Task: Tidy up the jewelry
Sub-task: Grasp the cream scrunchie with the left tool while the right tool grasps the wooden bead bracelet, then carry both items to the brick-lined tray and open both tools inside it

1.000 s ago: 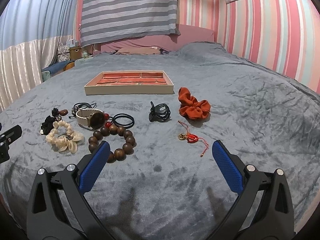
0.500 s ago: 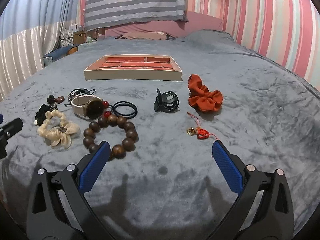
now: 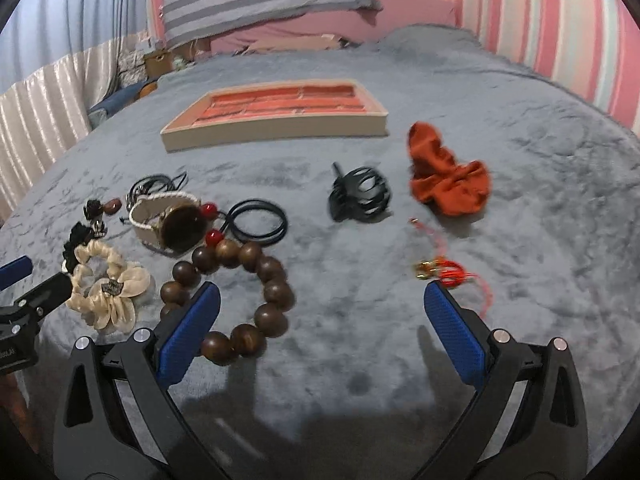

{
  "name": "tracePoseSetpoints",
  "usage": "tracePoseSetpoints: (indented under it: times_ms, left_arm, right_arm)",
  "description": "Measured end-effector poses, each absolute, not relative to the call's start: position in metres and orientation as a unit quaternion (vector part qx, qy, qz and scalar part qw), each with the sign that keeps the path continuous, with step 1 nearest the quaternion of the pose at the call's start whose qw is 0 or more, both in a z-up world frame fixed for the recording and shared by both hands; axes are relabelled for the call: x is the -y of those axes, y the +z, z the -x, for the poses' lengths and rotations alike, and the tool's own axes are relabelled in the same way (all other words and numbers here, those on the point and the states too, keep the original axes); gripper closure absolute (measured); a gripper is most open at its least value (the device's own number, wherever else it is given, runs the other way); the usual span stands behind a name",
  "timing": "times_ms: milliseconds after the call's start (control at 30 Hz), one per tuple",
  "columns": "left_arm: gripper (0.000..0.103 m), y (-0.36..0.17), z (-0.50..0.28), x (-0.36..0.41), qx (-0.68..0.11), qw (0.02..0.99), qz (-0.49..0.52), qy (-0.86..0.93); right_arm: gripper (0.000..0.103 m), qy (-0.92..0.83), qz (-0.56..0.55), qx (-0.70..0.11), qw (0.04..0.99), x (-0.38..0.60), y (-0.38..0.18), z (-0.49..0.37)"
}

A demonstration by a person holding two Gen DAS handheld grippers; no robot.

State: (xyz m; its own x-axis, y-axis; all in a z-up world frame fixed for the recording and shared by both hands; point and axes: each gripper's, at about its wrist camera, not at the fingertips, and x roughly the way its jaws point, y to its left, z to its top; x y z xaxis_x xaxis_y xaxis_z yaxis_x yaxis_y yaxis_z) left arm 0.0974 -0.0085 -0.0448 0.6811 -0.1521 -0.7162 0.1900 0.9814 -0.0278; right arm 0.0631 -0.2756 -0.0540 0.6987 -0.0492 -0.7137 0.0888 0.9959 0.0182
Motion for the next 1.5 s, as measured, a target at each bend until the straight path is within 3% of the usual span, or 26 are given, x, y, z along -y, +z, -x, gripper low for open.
tracePoseSetpoints:
  times_ms: [133,267,400,667,800,867,1000,1167,1500]
  left_arm:
    - [0.005,-0.054,-0.111,0.008,-0.405,0.909,-0.02,-0.098]
    - [0.005,-0.059,-0.121,0.006,-0.419,0.902,-0.011,-0.103]
    - [0.021,-0.065,-0.131,0.009,-0.436,0.893,-0.009,-0.111]
    - [0.034,-0.073,-0.14,0.016,-0.444,0.888,-0.023,-0.117]
    - [0.049,-0.073,-0.143,0.018,-0.442,0.889,-0.024,-0.116]
    - [0.054,-0.073,-0.143,0.017,-0.44,0.89,-0.021,-0.117]
    - [0.074,-0.072,-0.141,0.016,-0.438,0.89,-0.014,-0.126]
    - [0.092,-0.07,-0.135,0.018,-0.432,0.89,-0.015,-0.144]
    - [0.095,-0.045,-0.117,0.028,-0.395,0.903,-0.018,-0.17]
  right_arm:
    - [0.007,-0.041,-0.028,-0.403,0.914,0.277,-0.062,-0.074]
    - [0.019,-0.039,-0.026,-0.418,0.907,0.275,-0.068,-0.084]
    - [0.031,-0.034,-0.014,-0.434,0.9,0.27,-0.078,-0.09]
    - [0.046,-0.025,-0.008,-0.433,0.901,0.268,-0.083,-0.098]
    - [0.074,0.003,-0.012,-0.432,0.902,0.263,-0.084,-0.103]
    - [0.081,0.013,-0.011,-0.431,0.902,0.261,-0.083,-0.103]
    - [0.081,0.025,-0.029,-0.425,0.904,0.264,-0.081,-0.1]
    - [0.083,0.039,-0.034,-0.405,0.913,0.267,-0.073,-0.091]
    - [0.083,0.057,-0.024,-0.371,0.926,0.268,-0.055,-0.082]
